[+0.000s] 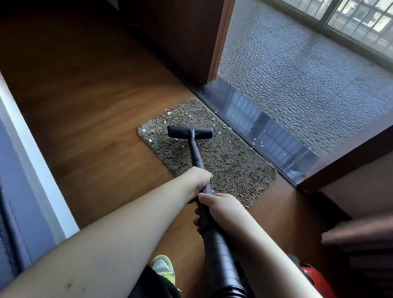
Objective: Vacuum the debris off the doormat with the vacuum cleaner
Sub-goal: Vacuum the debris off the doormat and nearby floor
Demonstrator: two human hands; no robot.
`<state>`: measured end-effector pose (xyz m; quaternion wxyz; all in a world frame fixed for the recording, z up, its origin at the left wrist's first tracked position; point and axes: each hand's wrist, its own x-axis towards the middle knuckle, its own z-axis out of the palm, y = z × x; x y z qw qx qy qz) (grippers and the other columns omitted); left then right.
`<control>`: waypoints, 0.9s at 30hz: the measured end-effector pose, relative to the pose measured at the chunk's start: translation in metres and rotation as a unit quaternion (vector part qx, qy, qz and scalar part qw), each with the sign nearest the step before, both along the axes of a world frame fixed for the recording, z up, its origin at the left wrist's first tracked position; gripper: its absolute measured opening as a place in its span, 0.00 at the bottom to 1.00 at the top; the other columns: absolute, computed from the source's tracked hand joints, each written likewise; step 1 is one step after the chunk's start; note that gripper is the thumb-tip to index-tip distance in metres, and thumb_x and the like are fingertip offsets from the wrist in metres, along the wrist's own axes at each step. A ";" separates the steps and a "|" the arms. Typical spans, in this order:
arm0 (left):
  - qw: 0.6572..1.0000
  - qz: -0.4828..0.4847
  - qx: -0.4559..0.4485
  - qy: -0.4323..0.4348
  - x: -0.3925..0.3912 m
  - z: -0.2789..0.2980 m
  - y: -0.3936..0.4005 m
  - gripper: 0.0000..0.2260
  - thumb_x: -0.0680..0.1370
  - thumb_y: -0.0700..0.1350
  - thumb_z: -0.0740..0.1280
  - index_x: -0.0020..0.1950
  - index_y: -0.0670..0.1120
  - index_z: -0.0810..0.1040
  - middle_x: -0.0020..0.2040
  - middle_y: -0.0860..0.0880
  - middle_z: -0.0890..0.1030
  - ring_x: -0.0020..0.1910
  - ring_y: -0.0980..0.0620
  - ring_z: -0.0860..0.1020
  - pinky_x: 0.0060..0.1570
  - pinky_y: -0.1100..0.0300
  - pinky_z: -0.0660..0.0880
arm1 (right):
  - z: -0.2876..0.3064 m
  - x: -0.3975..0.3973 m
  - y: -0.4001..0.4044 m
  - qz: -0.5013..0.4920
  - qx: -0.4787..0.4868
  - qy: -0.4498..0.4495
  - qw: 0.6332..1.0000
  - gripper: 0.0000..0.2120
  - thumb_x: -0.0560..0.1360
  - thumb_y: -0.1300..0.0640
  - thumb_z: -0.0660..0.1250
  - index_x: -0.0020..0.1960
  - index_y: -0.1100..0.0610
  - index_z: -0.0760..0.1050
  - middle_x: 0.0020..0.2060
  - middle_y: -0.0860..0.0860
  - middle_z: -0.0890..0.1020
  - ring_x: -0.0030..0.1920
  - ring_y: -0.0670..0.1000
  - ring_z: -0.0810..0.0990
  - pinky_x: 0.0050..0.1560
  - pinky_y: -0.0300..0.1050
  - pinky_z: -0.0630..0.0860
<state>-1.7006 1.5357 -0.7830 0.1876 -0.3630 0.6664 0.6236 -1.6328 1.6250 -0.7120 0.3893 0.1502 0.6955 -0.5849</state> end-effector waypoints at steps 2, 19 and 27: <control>1.000 -0.003 -0.002 0.001 0.008 0.004 0.006 0.01 0.80 0.34 0.57 0.49 0.37 0.67 0.32 0.42 0.71 0.27 0.47 0.72 0.20 0.61 0.70 | 0.009 0.009 0.007 0.007 -0.003 -0.006 1.000 0.04 0.79 0.62 0.61 0.46 0.61 0.72 0.37 0.59 0.73 0.23 0.52 0.75 0.21 0.38 0.71; 0.996 -0.041 -0.022 -0.074 0.010 -0.025 0.028 0.15 0.78 0.42 0.62 0.63 0.38 0.74 0.49 0.40 0.80 0.43 0.42 0.79 0.43 0.51 0.77 | 0.011 0.014 0.019 0.029 0.055 -0.019 0.998 0.07 0.81 0.61 0.61 0.46 0.63 0.73 0.32 0.59 0.73 0.20 0.51 0.75 0.19 0.35 0.69; 0.998 -0.030 0.015 -0.053 0.003 -0.024 0.030 0.19 0.78 0.43 0.63 0.68 0.39 0.71 0.50 0.40 0.79 0.35 0.46 0.78 0.30 0.60 0.73 | 0.022 0.005 0.024 0.070 0.080 -0.015 0.994 0.07 0.81 0.62 0.59 0.44 0.62 0.70 0.32 0.58 0.73 0.20 0.50 0.75 0.20 0.38 0.72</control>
